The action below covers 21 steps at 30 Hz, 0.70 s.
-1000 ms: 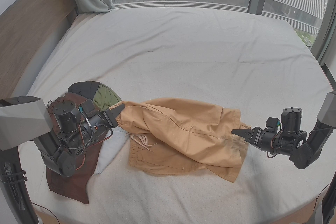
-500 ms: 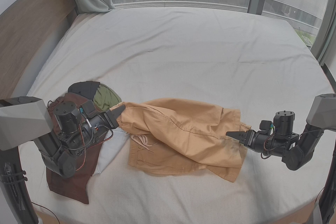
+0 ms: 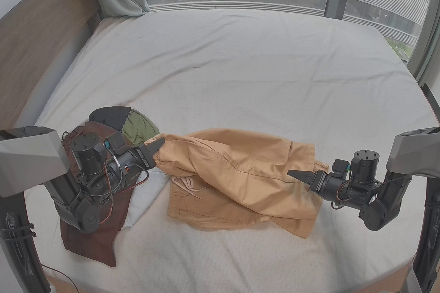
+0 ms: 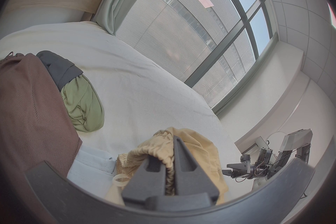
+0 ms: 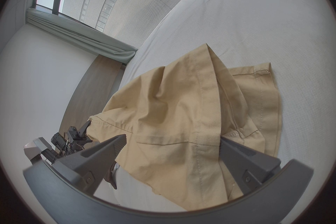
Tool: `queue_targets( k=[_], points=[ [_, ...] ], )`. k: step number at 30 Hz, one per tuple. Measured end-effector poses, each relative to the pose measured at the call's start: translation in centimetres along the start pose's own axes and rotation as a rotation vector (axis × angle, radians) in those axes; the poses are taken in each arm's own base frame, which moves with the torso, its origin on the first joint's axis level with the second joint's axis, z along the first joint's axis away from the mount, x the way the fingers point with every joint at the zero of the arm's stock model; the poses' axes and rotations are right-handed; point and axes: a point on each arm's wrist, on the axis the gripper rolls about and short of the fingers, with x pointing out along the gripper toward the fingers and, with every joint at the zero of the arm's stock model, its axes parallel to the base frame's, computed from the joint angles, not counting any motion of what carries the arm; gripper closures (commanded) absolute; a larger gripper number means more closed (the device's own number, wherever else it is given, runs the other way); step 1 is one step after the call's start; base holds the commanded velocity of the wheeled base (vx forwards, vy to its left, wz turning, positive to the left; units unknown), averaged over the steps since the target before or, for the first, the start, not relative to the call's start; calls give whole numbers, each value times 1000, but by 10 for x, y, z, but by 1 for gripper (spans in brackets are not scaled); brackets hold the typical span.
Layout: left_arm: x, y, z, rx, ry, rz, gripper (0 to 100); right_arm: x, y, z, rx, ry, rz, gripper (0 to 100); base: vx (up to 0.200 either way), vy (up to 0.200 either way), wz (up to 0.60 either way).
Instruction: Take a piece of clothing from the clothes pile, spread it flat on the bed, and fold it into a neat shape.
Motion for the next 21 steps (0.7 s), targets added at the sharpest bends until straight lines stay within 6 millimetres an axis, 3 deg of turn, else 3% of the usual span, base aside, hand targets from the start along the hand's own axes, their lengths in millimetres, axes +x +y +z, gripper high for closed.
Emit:
queue_targets(
  k=[2, 3, 13, 21],
  points=[
    [0, 0, 0, 0, 0, 0, 100, 1, -1, -1, 2, 3, -2, 0, 0, 0, 0],
    [0, 0, 0, 0, 1, 0, 100, 1, -1, -2, 2, 4, -3, 100, 0, 0, 0],
    [0, 1, 1, 1, -5, 2, 100, -1, -7, -4, 12, 11, -25, 100, 0, 0, 0],
    [1, 1, 2, 2, -9, 1, 100, -16, -1, 2, -2, -10, -18, 100, 0, 0, 0]
  ],
)
